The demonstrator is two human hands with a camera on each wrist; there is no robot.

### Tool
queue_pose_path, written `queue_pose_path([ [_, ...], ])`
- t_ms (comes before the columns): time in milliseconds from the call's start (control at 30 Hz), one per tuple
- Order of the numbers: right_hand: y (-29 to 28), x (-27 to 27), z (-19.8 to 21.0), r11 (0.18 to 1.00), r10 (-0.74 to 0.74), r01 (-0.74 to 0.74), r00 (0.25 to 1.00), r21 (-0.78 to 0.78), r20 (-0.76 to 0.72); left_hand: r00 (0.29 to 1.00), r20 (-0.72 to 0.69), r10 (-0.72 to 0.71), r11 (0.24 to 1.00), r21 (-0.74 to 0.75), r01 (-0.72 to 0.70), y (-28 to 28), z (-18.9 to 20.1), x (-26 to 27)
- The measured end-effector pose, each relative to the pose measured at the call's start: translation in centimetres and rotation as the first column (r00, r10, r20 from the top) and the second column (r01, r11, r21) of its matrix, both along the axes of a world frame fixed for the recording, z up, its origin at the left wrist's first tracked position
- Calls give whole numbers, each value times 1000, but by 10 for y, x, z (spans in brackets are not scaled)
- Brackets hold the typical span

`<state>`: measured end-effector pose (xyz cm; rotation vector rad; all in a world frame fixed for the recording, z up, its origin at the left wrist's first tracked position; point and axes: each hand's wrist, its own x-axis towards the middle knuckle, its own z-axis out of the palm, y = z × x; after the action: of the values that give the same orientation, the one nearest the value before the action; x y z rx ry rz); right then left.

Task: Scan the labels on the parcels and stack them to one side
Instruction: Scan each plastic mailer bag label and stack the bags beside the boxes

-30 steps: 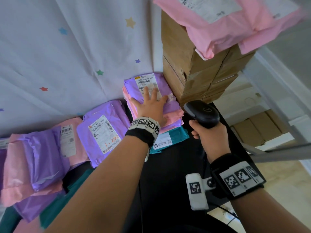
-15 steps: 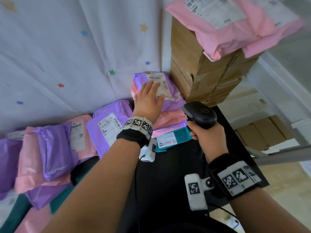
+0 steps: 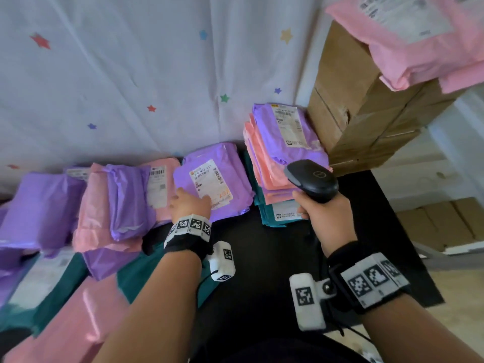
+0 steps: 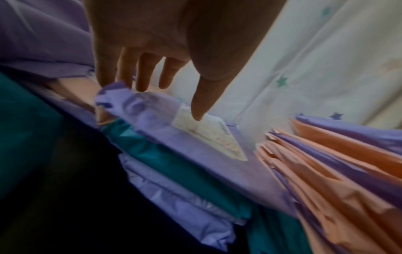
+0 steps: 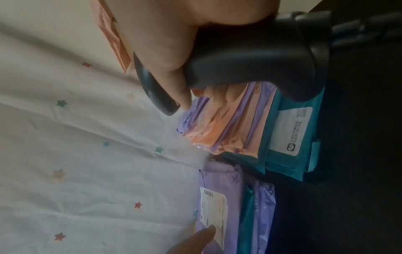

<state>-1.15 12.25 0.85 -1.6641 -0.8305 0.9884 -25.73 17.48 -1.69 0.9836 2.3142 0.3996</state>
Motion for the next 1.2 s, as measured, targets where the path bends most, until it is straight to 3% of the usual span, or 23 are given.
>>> queue_pose_path([
  [67,-1,-6,0,1000,16,-16,1000,-2,13,995,76,60,998,-32,-58,-1,-5,-9],
  [200,-5,-13,3,999,53,-53,997,-9,57,992,115,42,999,3,-43,1,-5,-18],
  [467,-17,-33,23,992,115,-116,993,59,9,983,180,-32,978,211,-6,-12,18,-22],
  [733,-27,-67,47,963,263,-258,962,72,-70,934,342,-98,873,480,-84,-41,48,-25],
  [900,-35,-80,58,937,342,-331,934,111,-101,909,401,-110,855,505,-119,-47,60,-26],
  [1200,-44,-75,66,939,335,-326,939,106,-77,900,418,-126,844,521,-124,-55,66,-14],
])
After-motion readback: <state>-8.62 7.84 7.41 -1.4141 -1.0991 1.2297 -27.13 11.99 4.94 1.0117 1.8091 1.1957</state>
